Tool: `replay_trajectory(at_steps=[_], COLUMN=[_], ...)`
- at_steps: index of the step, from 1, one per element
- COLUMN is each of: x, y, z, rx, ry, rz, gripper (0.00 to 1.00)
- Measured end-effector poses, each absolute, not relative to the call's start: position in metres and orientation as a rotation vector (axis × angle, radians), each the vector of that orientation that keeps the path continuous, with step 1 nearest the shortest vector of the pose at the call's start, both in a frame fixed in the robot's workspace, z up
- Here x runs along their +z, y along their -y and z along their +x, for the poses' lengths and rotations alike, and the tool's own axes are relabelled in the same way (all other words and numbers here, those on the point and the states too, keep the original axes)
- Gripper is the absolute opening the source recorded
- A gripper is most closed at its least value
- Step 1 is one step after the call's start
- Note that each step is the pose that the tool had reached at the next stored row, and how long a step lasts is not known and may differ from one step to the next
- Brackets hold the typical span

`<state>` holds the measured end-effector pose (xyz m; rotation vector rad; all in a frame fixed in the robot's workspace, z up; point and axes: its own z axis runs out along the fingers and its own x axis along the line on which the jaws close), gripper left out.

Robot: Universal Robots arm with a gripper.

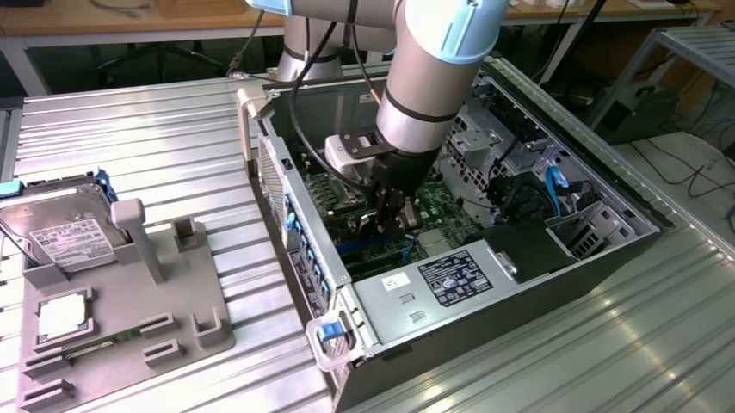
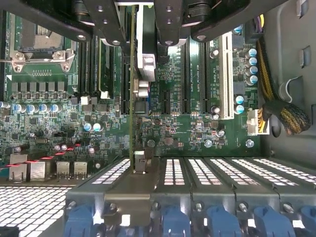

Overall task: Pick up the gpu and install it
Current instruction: 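Insert the gpu into the slot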

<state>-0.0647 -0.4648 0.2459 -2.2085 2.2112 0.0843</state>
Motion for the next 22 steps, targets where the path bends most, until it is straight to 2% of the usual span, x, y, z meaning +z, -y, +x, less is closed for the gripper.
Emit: replay_trajectory(at_steps=[22], x=[0.2430], y=[0.4642], z=[-0.0653], rx=[0.084], ry=[-2.210], rz=[-2.209], gripper=[0.29])
